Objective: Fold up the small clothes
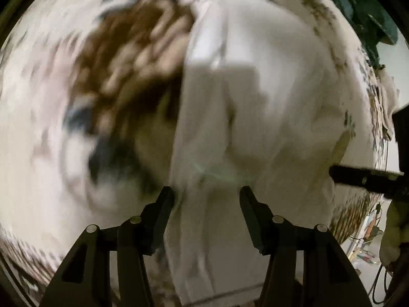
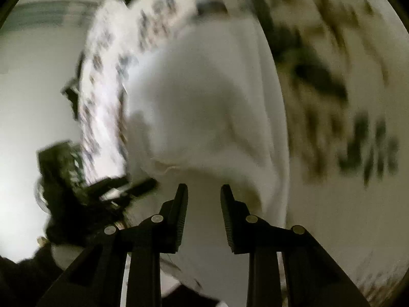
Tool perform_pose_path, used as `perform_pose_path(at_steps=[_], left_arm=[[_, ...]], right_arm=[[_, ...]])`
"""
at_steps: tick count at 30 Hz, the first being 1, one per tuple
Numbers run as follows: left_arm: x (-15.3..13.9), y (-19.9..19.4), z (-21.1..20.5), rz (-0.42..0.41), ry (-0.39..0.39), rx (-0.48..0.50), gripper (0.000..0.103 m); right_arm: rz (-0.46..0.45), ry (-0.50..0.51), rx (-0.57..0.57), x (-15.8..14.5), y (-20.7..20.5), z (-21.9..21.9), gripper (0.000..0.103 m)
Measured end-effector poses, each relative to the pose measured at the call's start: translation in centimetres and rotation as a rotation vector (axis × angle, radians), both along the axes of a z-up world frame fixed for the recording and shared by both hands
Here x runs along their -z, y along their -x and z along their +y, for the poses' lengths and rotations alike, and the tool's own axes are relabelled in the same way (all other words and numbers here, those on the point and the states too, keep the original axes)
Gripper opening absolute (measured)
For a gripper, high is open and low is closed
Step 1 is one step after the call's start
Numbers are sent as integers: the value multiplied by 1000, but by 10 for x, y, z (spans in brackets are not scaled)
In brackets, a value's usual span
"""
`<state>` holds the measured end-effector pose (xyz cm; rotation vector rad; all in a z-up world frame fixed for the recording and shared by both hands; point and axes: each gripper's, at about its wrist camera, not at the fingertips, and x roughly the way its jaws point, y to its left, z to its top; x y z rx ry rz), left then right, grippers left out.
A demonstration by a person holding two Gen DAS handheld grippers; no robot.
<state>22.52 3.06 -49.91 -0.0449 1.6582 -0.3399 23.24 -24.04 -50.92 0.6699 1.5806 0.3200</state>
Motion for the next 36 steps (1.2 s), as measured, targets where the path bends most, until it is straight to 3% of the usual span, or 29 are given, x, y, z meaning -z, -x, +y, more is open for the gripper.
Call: perform_pose_path(at_steps=[3,6,9,12,15,17,18,23,25,26,32,36], left_arm=[[-8,5,17,25,29,-76,51],[-20,-5,27,22,96,-185,51],[-20,-23,27,28,176,-284,51],[-14,-38,14,-7,135,-303,51],[0,-37,6,-11,56,-272,51],[2,-30,11,18,80,-280,51],[0,-24,15,28,93,-277,51],[-27,18,45,34,167,-278,52],[-28,37,55,68,187,-272,60],[-28,48,60,81,194,-265,61],[10,110,68,172,186,-267,61],[35,137,51,203,247,-245,61]], right_arm=[[65,-8,-18,7,27,1,29],[61,-31,58,-4,32,-12,29],[-36,-57,209,-25,23,-33,31],[-118,-53,268,-35,1,-36,32],[-109,98,162,-21,-17,-18,32],[-42,245,19,1,-15,4,32],[-23,255,-8,6,-11,7,32],[47,117,107,-5,37,-15,32],[91,82,149,-9,63,-29,52],[116,78,172,-11,78,-34,55],[221,1,235,14,167,-46,56],[238,-35,209,49,191,-33,56]])
